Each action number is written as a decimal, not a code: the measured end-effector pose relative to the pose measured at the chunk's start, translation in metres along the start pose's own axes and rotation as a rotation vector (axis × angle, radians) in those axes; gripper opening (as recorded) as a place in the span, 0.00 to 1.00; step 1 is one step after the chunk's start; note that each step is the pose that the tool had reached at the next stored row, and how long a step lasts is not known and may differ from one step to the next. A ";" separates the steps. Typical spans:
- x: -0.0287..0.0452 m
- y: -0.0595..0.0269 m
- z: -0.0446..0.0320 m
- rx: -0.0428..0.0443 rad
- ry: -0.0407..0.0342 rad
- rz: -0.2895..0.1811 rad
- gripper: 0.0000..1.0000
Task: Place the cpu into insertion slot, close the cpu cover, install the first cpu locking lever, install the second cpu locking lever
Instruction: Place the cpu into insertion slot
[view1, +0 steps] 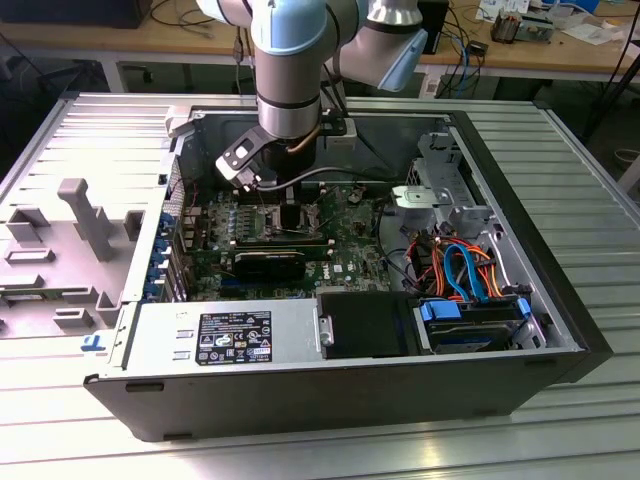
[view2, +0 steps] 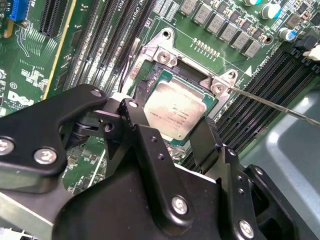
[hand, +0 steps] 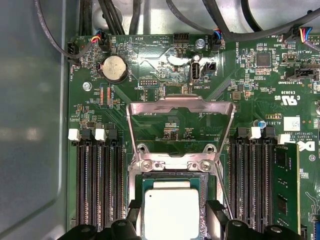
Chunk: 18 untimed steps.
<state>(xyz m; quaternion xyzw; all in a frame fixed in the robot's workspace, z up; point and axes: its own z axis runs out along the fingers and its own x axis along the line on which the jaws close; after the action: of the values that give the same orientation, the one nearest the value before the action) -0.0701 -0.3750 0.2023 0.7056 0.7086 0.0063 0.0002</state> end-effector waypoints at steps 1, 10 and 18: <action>0.0000 0.0000 0.0000 0.0000 0.0000 0.000 0.62; -0.0049 -0.0001 0.0000 0.0000 0.0000 0.000 0.62; -0.0048 0.0005 0.0000 0.0000 -0.0014 -0.002 0.62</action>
<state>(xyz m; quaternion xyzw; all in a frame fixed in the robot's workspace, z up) -0.0696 -0.3798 0.2022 0.7049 0.7092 0.0058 0.0008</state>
